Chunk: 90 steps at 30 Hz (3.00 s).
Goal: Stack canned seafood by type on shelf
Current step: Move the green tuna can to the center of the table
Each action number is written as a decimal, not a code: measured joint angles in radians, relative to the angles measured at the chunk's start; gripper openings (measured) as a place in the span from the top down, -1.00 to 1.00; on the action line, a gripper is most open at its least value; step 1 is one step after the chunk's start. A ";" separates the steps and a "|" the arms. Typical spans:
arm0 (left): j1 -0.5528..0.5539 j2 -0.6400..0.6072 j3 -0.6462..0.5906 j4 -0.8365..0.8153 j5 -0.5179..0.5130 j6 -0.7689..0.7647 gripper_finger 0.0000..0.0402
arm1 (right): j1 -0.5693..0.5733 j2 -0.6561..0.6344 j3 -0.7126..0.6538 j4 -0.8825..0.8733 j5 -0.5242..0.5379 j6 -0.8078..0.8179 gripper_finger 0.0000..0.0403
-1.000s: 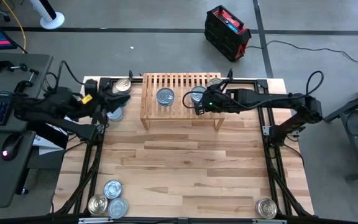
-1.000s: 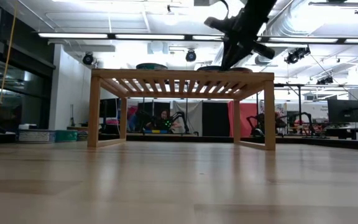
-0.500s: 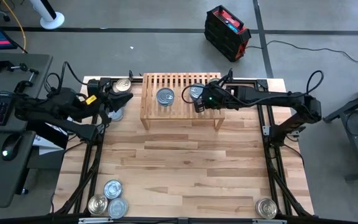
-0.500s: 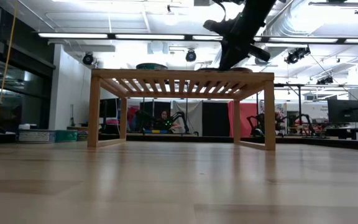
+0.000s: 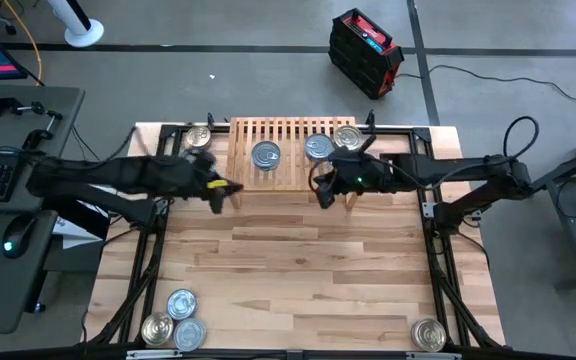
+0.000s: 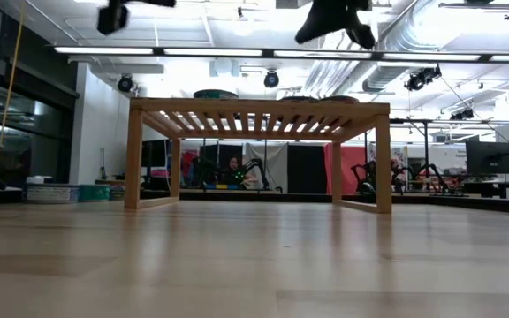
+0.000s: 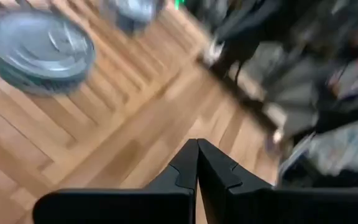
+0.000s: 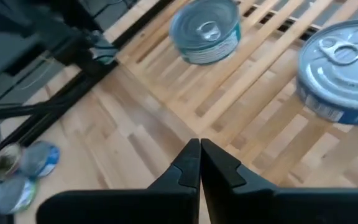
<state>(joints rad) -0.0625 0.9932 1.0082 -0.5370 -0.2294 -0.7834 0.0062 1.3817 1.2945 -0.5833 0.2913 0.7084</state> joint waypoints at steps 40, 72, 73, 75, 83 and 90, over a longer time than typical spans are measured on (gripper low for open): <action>0.192 -0.148 0.006 -0.127 0.040 0.175 1.00 | 0.126 -0.125 0.000 -0.005 0.270 0.121 1.00; 0.032 -0.259 0.006 -0.270 0.045 0.175 1.00 | 0.116 -0.127 0.000 -0.097 0.056 -0.018 1.00; 0.032 -0.259 0.006 -0.270 0.045 0.174 1.00 | 0.116 -0.127 0.000 -0.098 0.045 -0.020 1.00; 0.032 -0.257 0.006 -0.267 0.045 0.177 1.00 | 0.116 -0.127 0.000 -0.099 0.021 -0.032 1.00; 0.027 -0.204 0.006 -0.226 0.043 0.170 1.00 | 0.163 -0.127 0.000 -0.106 -0.075 -0.035 1.00; -0.004 -0.144 0.006 -0.175 0.044 0.181 1.00 | 0.223 -0.127 0.000 -0.120 -0.103 -0.002 1.00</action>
<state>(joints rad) -0.0667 0.8489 1.0139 -0.7120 -0.1854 -0.6026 0.2291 1.2549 1.2949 -0.7037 0.1886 0.7060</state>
